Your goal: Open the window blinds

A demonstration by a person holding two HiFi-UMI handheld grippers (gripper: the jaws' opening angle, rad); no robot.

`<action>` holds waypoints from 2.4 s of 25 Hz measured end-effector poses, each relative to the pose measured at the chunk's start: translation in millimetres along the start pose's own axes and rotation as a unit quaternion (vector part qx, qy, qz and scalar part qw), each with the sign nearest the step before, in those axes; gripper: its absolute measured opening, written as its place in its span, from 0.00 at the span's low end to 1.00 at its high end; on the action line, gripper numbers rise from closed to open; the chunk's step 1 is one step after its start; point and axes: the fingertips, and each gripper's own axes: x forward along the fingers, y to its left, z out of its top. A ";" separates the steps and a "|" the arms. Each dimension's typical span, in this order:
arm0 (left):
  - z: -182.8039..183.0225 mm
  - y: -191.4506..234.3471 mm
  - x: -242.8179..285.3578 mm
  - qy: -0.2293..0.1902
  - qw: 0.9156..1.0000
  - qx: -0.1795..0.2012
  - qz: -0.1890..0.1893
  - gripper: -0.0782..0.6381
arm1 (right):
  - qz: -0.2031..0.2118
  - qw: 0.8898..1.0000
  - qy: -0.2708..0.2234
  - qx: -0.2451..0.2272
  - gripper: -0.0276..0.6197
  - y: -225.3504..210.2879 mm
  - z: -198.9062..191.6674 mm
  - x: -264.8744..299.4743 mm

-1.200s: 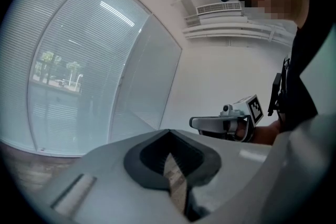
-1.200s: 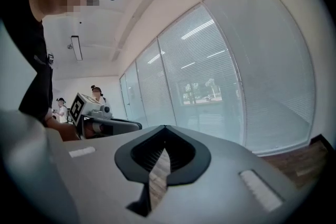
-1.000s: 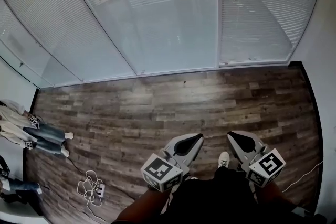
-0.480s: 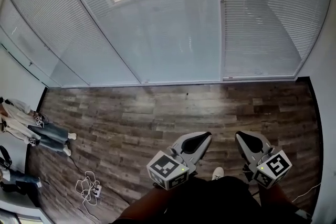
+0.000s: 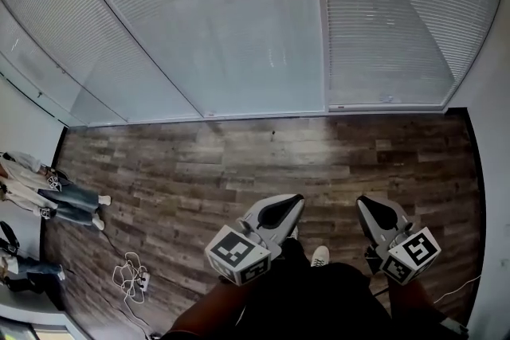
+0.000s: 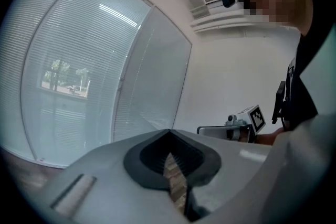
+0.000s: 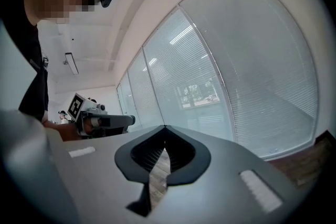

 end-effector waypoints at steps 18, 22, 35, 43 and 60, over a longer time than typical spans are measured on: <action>-16.0 59.5 39.8 0.022 1.000 -0.012 0.005 0.11 | -0.021 0.998 0.042 0.030 0.08 -56.6 -24.3 35.0; -8.5 80.5 45.6 0.020 1.000 -0.016 0.002 0.11 | -0.019 0.998 0.050 0.035 0.08 -61.9 -21.1 62.2; 52.5 179.2 76.6 -0.012 1.000 0.002 -0.021 0.11 | -0.030 0.999 0.029 -0.006 0.08 -88.4 39.7 166.6; 78.8 257.6 78.8 -0.036 0.999 0.021 -0.026 0.11 | -0.039 0.999 0.018 -0.035 0.08 -94.7 59.0 240.5; 68.7 308.0 103.9 -0.023 0.998 -0.002 -0.063 0.11 | -0.056 0.997 0.038 -0.034 0.08 -108.0 47.3 294.0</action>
